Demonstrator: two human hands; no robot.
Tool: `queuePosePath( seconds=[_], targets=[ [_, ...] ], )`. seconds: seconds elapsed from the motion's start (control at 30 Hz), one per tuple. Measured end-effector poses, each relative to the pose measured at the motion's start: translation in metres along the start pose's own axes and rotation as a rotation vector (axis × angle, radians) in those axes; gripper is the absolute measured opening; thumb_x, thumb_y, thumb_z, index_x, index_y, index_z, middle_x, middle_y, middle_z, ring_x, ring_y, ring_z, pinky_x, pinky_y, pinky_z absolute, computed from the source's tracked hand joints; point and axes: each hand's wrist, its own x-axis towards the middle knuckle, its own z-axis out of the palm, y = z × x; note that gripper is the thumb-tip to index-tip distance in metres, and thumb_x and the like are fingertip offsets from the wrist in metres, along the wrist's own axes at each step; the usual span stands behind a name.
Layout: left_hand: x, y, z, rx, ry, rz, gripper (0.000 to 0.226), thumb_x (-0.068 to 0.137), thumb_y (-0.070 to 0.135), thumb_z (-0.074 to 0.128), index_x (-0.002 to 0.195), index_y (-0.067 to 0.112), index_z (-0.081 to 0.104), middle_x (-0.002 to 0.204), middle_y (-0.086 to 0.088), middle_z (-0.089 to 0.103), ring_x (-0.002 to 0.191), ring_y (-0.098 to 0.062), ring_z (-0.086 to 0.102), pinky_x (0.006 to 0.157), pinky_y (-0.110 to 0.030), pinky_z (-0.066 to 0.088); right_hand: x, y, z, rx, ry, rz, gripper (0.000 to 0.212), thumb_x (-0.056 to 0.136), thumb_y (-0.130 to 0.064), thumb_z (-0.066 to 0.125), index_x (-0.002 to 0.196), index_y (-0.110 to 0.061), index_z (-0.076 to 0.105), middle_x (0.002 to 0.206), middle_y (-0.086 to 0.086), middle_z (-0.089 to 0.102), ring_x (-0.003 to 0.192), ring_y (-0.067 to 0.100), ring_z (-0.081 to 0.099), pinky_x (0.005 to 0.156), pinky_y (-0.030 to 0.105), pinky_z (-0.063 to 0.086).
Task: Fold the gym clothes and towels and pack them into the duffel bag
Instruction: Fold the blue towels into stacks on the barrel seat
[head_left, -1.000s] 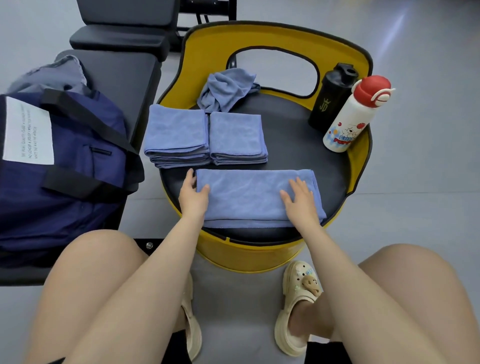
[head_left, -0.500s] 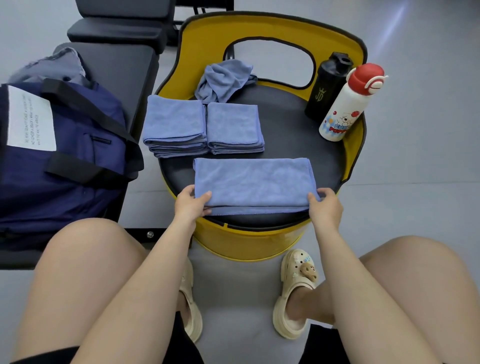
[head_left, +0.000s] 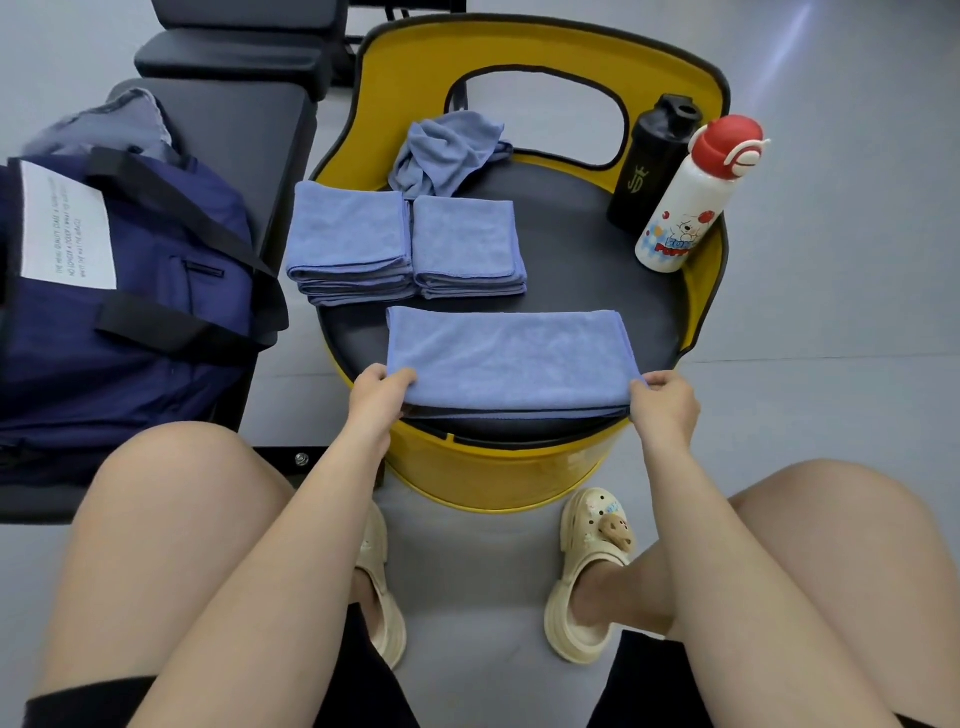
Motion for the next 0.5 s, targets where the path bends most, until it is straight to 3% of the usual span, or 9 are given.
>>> queuePosePath(
  seconds=[0.13, 0.27, 0.37, 0.43, 0.5],
  targets=[
    [0.002, -0.003, 0.0, 0.161, 0.07, 0.061, 0.009, 0.088, 0.009, 0.055, 0.095, 0.011, 0.049, 0.097, -0.006, 0.053, 0.087, -0.02, 0.05, 0.066, -0.025, 0.044, 0.0, 0.002, 0.002, -0.151, -0.064, -0.002, 0.021, 0.088, -0.011, 0.055, 0.109, -0.012, 0.057, 0.109, 0.008, 0.061, 0.089, 0.024, 0.053, 0.072, 0.033, 0.042],
    [0.001, -0.004, 0.002, 0.244, 0.094, 0.142, 0.037, 0.087, 0.0, 0.052, 0.121, 0.009, 0.043, 0.113, -0.01, 0.053, 0.09, -0.02, 0.05, 0.06, -0.022, 0.041, -0.002, -0.005, 0.003, -0.356, -0.066, -0.106, 0.038, 0.083, -0.012, 0.06, 0.12, -0.016, 0.052, 0.121, 0.008, 0.051, 0.106, 0.029, 0.053, 0.083, 0.04, 0.047],
    [-0.002, -0.004, 0.008, 0.558, 0.253, 0.29, 0.055, 0.085, 0.0, 0.052, 0.136, 0.012, 0.036, 0.133, -0.012, 0.04, 0.115, -0.027, 0.044, 0.083, -0.03, 0.041, -0.006, -0.015, 0.01, -0.459, 0.003, -0.3, 0.044, 0.085, -0.012, 0.057, 0.128, -0.016, 0.051, 0.131, 0.007, 0.045, 0.118, 0.028, 0.047, 0.091, 0.039, 0.044],
    [-0.003, -0.004, 0.017, 0.767, 0.344, 0.508, 0.054, 0.087, 0.0, 0.05, 0.139, 0.011, 0.039, 0.139, -0.011, 0.038, 0.126, -0.029, 0.037, 0.097, -0.037, 0.037, -0.011, -0.022, 0.02, -0.329, -0.031, -0.399, 0.039, 0.091, -0.011, 0.052, 0.13, -0.014, 0.053, 0.134, 0.005, 0.048, 0.12, 0.025, 0.048, 0.093, 0.034, 0.042],
    [-0.001, -0.003, 0.032, 0.896, 0.242, 0.656, 0.049, 0.091, 0.001, 0.043, 0.139, 0.011, 0.042, 0.145, -0.009, 0.036, 0.134, -0.027, 0.032, 0.107, -0.037, 0.029, -0.016, -0.028, 0.037, -0.23, -0.15, -0.502, 0.034, 0.096, -0.011, 0.046, 0.129, -0.011, 0.058, 0.134, 0.004, 0.054, 0.122, 0.022, 0.051, 0.097, 0.027, 0.038]
  ],
)
